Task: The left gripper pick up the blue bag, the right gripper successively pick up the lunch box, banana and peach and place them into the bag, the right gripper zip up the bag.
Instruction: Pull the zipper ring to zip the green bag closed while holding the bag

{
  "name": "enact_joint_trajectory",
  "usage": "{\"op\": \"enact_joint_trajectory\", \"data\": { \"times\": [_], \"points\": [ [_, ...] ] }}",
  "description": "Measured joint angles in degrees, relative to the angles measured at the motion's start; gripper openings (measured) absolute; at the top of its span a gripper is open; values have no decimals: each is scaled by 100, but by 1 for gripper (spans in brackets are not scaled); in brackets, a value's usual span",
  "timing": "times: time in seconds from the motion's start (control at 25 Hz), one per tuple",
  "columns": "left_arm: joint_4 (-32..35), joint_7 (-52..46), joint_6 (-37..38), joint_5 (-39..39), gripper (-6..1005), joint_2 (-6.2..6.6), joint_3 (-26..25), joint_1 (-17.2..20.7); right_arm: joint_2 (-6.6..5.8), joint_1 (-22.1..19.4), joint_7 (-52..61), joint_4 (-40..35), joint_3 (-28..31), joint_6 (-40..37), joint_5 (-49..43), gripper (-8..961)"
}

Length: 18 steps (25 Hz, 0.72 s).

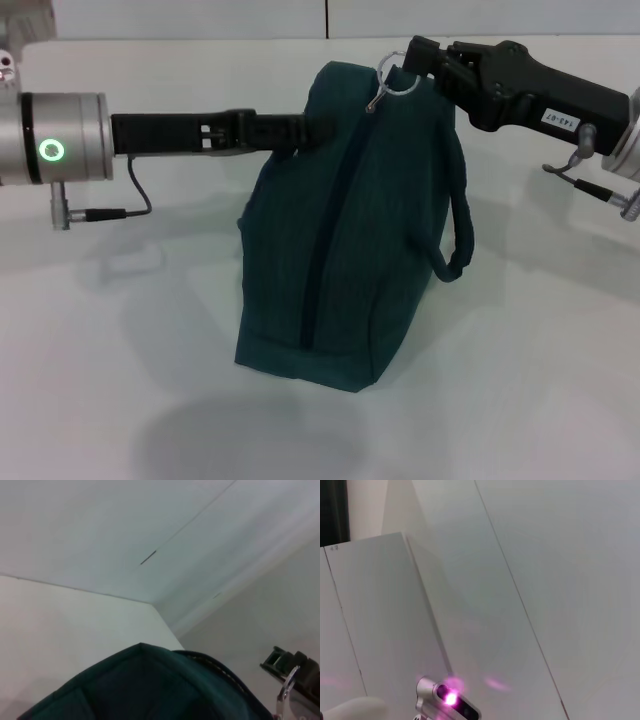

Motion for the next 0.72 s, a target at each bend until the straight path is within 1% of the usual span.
{"op": "enact_joint_trajectory", "data": {
  "times": [0.12,0.2,0.28,0.36,0.44,0.72],
  "points": [
    [88,26,0,11,530,-10,210,-8,0,-11,0,-1,0,0,0,8],
    [192,24,0,6,517,-54,295,4,0,-14,0,0,-4,0,0,8],
    [266,18,0,7,505,-97,310,11,0,-16,-1,0,-6,0,0,8],
    [292,19,0,10,492,-112,312,9,1,-24,-1,0,-7,0,0,8],
    [296,20,0,8,253,-114,310,7,6,-29,-1,0,-5,1,0,8],
    [297,-1,1,-30,135,-96,277,-11,17,-41,-1,9,8,5,0,8]
  ]
}}
